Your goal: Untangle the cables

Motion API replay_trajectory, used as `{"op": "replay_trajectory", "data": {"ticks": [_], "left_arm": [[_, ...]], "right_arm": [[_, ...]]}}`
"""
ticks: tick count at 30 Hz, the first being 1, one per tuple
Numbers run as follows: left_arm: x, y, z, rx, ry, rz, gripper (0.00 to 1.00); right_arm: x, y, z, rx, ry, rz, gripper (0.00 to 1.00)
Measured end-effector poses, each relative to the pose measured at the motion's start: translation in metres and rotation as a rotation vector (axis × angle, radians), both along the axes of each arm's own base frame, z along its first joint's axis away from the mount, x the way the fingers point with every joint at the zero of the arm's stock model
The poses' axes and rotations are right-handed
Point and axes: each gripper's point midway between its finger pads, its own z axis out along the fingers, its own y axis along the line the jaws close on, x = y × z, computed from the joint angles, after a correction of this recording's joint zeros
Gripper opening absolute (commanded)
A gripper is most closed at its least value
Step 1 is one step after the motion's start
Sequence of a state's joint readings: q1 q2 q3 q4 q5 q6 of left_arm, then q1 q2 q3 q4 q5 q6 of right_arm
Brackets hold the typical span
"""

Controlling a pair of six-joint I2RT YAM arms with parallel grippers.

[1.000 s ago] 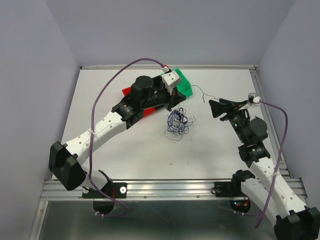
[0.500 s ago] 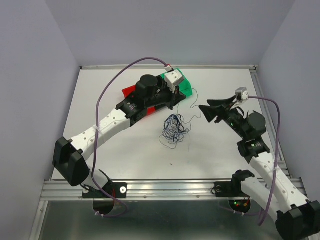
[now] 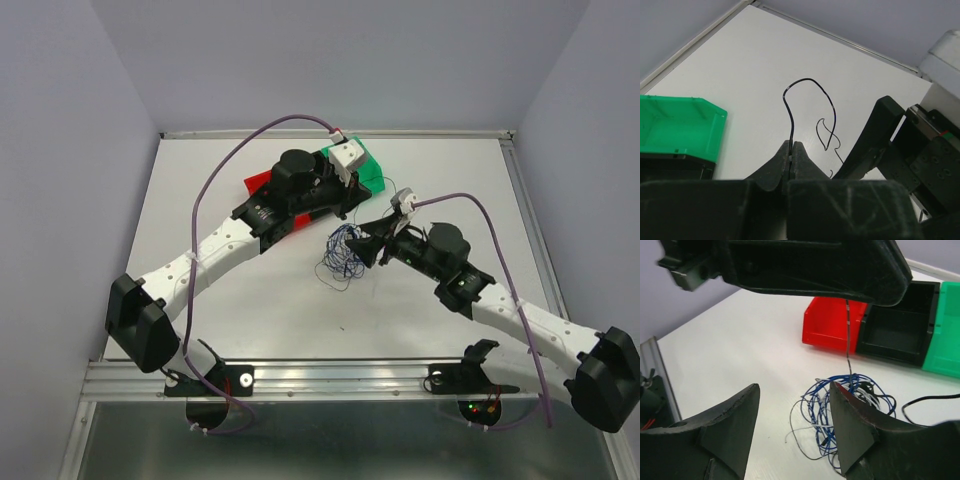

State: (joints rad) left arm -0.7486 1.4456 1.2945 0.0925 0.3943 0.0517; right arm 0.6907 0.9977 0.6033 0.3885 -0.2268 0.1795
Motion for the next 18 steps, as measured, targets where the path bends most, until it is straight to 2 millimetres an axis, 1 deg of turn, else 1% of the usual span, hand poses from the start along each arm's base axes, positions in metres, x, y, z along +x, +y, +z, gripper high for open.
{"op": "replay_trajectory", "data": {"ticks": [3, 6, 9, 13, 18], "left_arm": [[-0.001, -0.001, 0.0, -0.001, 0.002, -0.007, 0.0], [-0.002, -0.001, 0.0, -0.002, 0.003, -0.013, 0.0], [-0.003, -0.001, 0.0, -0.003, 0.004, -0.017, 0.0], [-0.006, -0.002, 0.001, -0.008, 0.01, -0.031, 0.0], [-0.008, -0.003, 0.002, -0.011, 0.013, -0.045, 0.0]], "right_arm": [[0.015, 0.001, -0.013, -0.03, 0.004, -0.062, 0.61], [0.026, -0.001, -0.021, -0.049, 0.004, -0.123, 0.62], [0.034, -0.003, -0.018, -0.044, -0.021, -0.161, 0.61], [0.041, 0.0, -0.01, -0.019, -0.059, -0.179, 0.52], [0.052, 0.006, -0.019, -0.021, -0.069, -0.195, 0.5]]}}
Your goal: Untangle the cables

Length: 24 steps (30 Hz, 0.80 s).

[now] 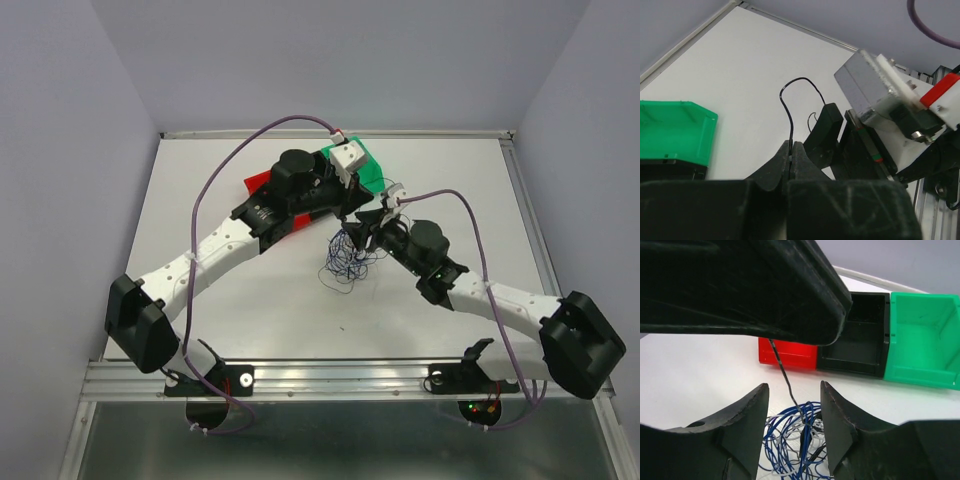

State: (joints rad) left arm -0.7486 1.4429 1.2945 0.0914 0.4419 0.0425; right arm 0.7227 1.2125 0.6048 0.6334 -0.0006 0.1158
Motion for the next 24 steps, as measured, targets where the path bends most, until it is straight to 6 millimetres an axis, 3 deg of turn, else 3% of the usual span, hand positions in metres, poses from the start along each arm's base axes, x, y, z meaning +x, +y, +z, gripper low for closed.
{"op": "replay_trajectory", "data": {"ticks": [4, 7, 11, 15, 18, 21, 24], "left_arm": [[-0.002, 0.002, 0.003, -0.002, -0.002, -0.002, 0.0], [-0.004, 0.008, 0.01, -0.005, -0.013, 0.013, 0.0], [-0.006, 0.023, 0.035, -0.02, -0.061, 0.062, 0.0], [0.0, 0.041, 0.101, -0.076, -0.188, 0.156, 0.0], [0.0, 0.066, 0.164, -0.145, -0.316, 0.253, 0.0], [-0.007, 0.091, 0.203, -0.189, -0.4, 0.33, 0.0], [-0.014, 0.108, 0.225, -0.218, -0.447, 0.37, 0.0]], "right_arm": [[0.01, 0.008, -0.021, -0.015, 0.024, -0.005, 0.46], [0.02, 0.011, -0.05, -0.035, 0.082, -0.034, 0.49], [0.027, 0.007, -0.083, -0.025, 0.179, -0.104, 0.43], [0.027, -0.008, -0.105, -0.016, 0.244, -0.194, 0.39], [0.026, -0.017, -0.104, 0.01, 0.27, -0.242, 0.44], [0.025, -0.025, -0.094, 0.039, 0.278, -0.282, 0.45], [0.019, -0.043, -0.093, 0.047, 0.293, -0.343, 0.44]]}}
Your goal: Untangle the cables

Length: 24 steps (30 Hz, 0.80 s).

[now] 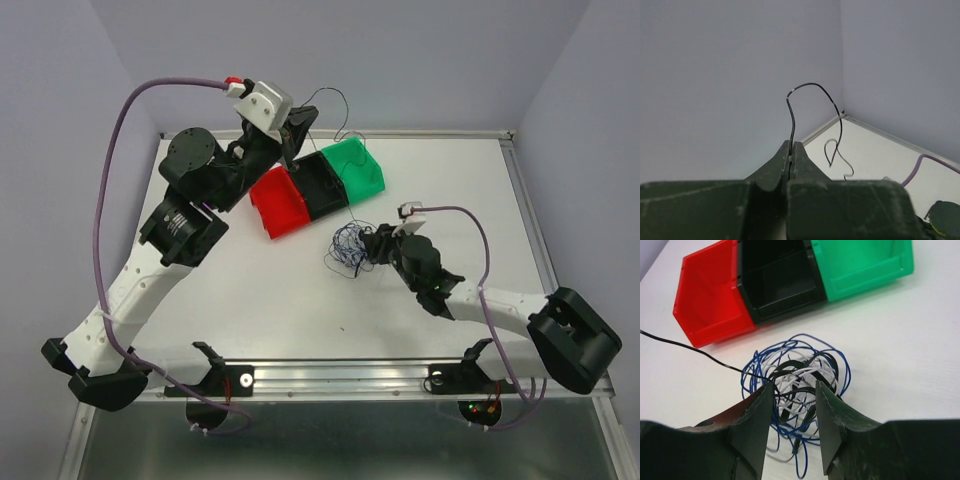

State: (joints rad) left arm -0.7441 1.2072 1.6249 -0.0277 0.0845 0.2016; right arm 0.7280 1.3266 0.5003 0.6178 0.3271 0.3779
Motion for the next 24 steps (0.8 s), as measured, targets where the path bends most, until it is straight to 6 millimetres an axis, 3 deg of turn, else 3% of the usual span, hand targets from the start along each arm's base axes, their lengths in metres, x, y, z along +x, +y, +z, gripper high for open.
{"op": "replay_trajectory", "data": {"ticks": [6, 10, 13, 14, 17, 24], "left_arm": [[0.01, 0.014, 0.005, 0.015, -0.012, 0.095, 0.0], [0.018, 0.021, 0.018, 0.01, -0.029, 0.155, 0.0], [0.014, 0.03, 0.034, -0.009, -0.048, 0.179, 0.0], [0.012, 0.032, 0.039, -0.016, -0.055, 0.178, 0.0], [0.003, 0.037, 0.055, -0.039, -0.079, 0.167, 0.0], [-0.005, 0.03, 0.048, -0.024, -0.064, 0.104, 0.0]], "right_arm": [[-0.011, -0.036, 0.012, -0.016, -0.004, -0.117, 0.41], [-0.012, -0.048, 0.004, -0.05, 0.023, -0.166, 0.37], [-0.014, -0.052, -0.004, -0.077, 0.048, -0.176, 0.57], [-0.016, -0.049, -0.004, -0.084, 0.049, -0.147, 0.7], [-0.024, -0.029, 0.007, -0.082, 0.013, -0.003, 0.85], [-0.042, 0.027, 0.027, -0.083, -0.074, 0.343, 0.87]]}}
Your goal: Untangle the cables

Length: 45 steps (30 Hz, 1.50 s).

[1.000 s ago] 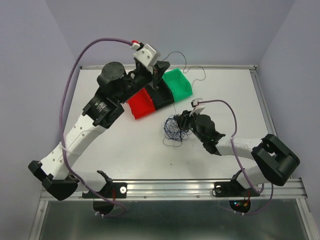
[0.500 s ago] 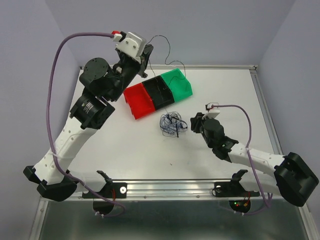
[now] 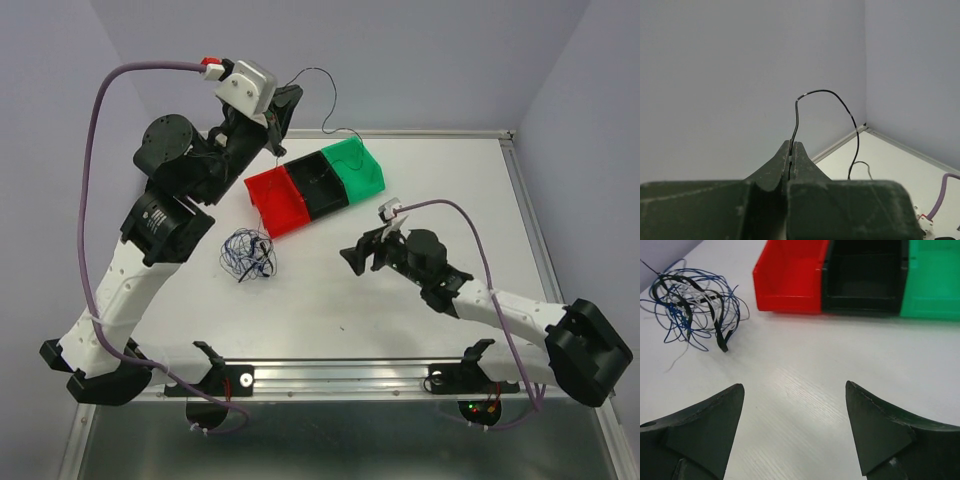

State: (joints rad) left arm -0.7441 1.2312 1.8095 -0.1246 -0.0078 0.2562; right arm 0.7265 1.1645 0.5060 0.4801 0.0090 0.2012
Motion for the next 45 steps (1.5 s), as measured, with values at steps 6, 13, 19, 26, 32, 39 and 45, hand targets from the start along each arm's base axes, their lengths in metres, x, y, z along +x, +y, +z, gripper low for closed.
{"op": "replay_trajectory", "data": {"ticks": [6, 13, 19, 26, 32, 39, 45], "left_arm": [[-0.002, -0.007, -0.009, 0.019, 0.021, -0.035, 0.0], [-0.007, -0.016, -0.016, 0.018, 0.044, -0.096, 0.0], [-0.012, -0.024, -0.02, 0.014, 0.067, -0.146, 0.0], [-0.005, -0.028, -0.029, 0.023, 0.1, -0.134, 0.0], [0.018, -0.013, -0.042, 0.021, 0.117, -0.034, 0.0], [0.067, -0.018, -0.154, 0.118, 0.306, -0.02, 0.0], [0.106, -0.087, -0.279, 0.234, 0.568, -0.216, 0.0]], "right_arm": [[-0.007, 0.051, 0.025, 0.015, -0.054, 0.214, 0.87], [-0.002, 0.105, 0.052, 0.032, -0.129, 0.327, 0.87], [0.005, 0.121, 0.03, -0.006, -0.102, 0.358, 0.14], [0.012, 0.111, 0.034, -0.005, -0.103, 0.284, 0.0], [-0.006, 0.073, 0.107, 0.105, -0.162, 0.183, 0.01], [-0.026, 0.021, 0.233, 0.267, -0.267, 0.052, 0.01], [-0.032, -0.014, 0.296, 0.345, -0.306, -0.059, 0.01]]}}
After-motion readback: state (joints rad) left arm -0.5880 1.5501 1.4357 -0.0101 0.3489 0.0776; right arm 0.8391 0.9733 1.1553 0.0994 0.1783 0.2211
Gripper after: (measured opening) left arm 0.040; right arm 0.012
